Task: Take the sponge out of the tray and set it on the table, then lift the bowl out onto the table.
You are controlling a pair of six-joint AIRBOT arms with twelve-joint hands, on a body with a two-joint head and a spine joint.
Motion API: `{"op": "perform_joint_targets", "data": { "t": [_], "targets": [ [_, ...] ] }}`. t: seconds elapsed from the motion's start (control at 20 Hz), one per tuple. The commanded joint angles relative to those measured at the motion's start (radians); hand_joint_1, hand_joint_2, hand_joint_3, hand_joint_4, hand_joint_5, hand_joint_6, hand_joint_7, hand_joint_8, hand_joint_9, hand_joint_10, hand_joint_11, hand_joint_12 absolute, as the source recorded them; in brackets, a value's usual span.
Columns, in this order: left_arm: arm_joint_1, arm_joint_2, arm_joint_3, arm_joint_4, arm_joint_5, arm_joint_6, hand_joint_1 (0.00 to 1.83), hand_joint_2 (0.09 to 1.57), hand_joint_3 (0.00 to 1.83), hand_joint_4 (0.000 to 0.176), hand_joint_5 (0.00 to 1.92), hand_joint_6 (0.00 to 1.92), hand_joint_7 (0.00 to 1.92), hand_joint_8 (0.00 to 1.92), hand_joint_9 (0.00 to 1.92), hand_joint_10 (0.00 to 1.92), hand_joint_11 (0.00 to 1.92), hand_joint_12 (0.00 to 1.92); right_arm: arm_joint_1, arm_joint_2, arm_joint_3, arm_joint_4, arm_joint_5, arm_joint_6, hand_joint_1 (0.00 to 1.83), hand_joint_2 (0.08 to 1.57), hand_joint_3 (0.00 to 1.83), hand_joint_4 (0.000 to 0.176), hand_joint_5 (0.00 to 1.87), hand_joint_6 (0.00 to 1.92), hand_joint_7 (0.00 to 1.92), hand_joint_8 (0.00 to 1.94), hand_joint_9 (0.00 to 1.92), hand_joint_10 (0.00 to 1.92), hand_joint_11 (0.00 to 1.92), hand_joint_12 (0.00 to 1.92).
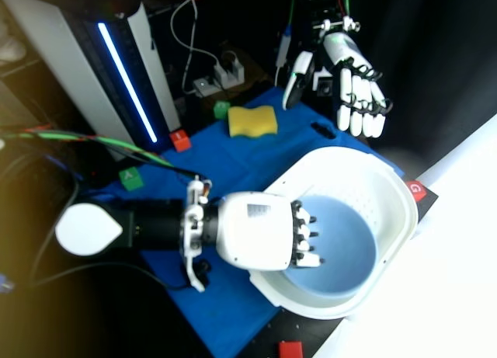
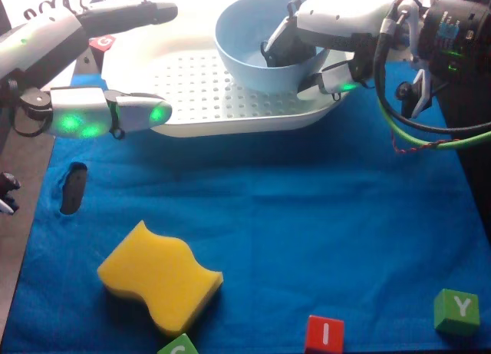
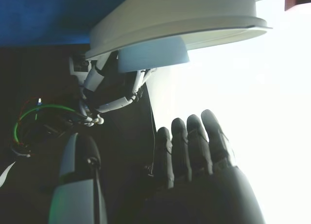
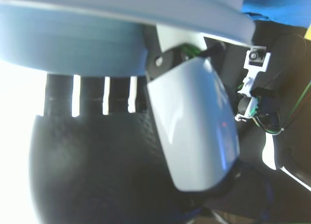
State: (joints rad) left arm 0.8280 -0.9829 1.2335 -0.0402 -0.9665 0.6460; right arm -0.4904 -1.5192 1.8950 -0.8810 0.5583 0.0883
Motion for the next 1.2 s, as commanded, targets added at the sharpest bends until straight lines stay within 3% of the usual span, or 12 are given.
{"op": "perform_joint_targets", "data": {
  "t": [0.0,0.05,0.15,0.45,0.55,0.6,0.7,0.75,0.8,0.95,1.1,1.15],
  "targets": [
    [-0.006,-0.007,0.002,-0.015,-0.127,-0.007,0.67,1.02,0.0,0.041,0.38,0.0,0.35,0.0,0.25,0.0,0.0,0.48,0.015,0.0,0.001,0.041,0.064,0.003,1.27,1.1,0.0,0.0,1.01,0.73,1.06,1.05,1.19,0.59,0.86,1.3],
    [-0.005,-0.007,0.002,-0.015,-0.127,-0.007,0.68,1.02,0.0,0.041,0.38,0.0,0.35,0.0,0.24,0.01,0.0,0.47,0.015,0.0,0.001,0.038,0.064,0.003,1.17,1.1,0.0,0.0,1.01,0.9,1.23,1.77,1.45,1.8,1.45,1.88],
    [-0.005,-0.007,0.002,-0.015,-0.129,-0.007,0.67,1.02,0.0,0.047,0.38,0.0,0.35,0.0,0.24,0.0,0.0,0.47,0.015,0.0,0.001,0.031,0.064,0.003,1.16,1.11,0.0,0.0,1.0,0.92,1.34,1.91,1.62,1.9,1.63,1.91],
    [0.0,-0.007,0.002,-0.016,-0.132,-0.007,0.67,1.03,0.0,0.042,0.39,0.0,0.34,0.0,0.23,0.0,0.0,0.46,0.015,0.0,0.002,0.029,0.065,0.003,1.15,1.14,0.0,0.0,0.94,1.03,1.2,1.88,1.43,1.92,1.47,1.92],
    [0.002,-0.007,0.002,-0.018,-0.134,-0.007,0.68,1.03,0.0,0.041,0.38,0.0,0.33,0.0,0.22,0.0,0.0,0.43,0.015,0.0,0.003,0.029,0.065,0.003,1.13,1.16,0.0,0.0,0.89,1.11,1.21,1.36,1.38,1.67,1.34,1.88],
    [0.003,-0.007,0.002,-0.018,-0.134,-0.007,0.67,1.03,0.0,0.045,0.38,0.0,0.33,0.0,0.22,0.0,0.0,0.39,0.015,0.0,0.003,0.029,0.066,0.003,1.13,1.16,0.0,0.0,0.89,1.1,1.23,1.35,1.37,1.68,1.33,1.91],
    [0.004,-0.008,0.003,-0.02,-0.136,-0.007,0.68,1.02,0.0,0.05,0.38,0.0,0.33,0.0,0.22,0.0,0.0,0.38,0.017,0.001,0.003,0.03,0.08,0.003,1.15,1.14,0.0,0.0,0.93,1.04,1.22,1.88,1.42,1.91,1.43,1.92],
    [0.005,-0.008,0.002,-0.02,-0.137,-0.007,0.68,1.02,0.0,0.05,0.38,0.0,0.33,0.0,0.22,0.0,0.0,0.38,0.022,0.003,0.002,0.03,0.092,0.003,1.15,1.14,0.0,0.0,0.93,1.04,1.22,1.88,1.42,1.91,1.43,1.92],
    [0.006,-0.008,0.002,-0.021,-0.138,-0.007,0.67,1.03,0.0,0.043,0.38,0.0,0.33,0.0,0.23,0.0,0.0,0.43,0.029,0.007,-0.001,0.03,0.106,0.003,1.14,1.16,0.0,0.0,0.9,1.08,1.13,1.12,1.22,1.41,1.14,1.7],
    [0.009,-0.009,0.002,-0.023,-0.14,-0.008,0.67,1.03,0.0,0.046,0.4,0.0,0.37,0.01,0.24,0.01,0.0,0.45,0.057,0.025,-0.019,0.03,0.141,0.003,1.14,1.15,0.0,0.0,0.93,1.05,1.3,0.25,1.3,0.73,1.03,1.36],
    [0.012,-0.009,0.002,-0.025,-0.144,-0.009,0.67,1.03,0.0,0.048,0.4,0.0,0.37,0.01,0.25,0.01,0.0,0.49,0.086,0.053,-0.04,0.03,0.172,0.002,1.13,1.16,0.0,0.0,0.91,1.08,1.36,0.13,1.26,0.84,1.02,1.46],
    [0.013,-0.009,0.001,-0.025,-0.146,-0.01,0.67,1.03,0.0,0.046,0.4,0.0,0.37,0.0,0.25,0.0,0.0,0.5,0.09,0.061,-0.046,0.031,0.178,0.002,1.13,1.17,0.0,0.0,0.88,1.11,1.36,0.31,1.17,1.28,1.03,1.65]
  ]
}}
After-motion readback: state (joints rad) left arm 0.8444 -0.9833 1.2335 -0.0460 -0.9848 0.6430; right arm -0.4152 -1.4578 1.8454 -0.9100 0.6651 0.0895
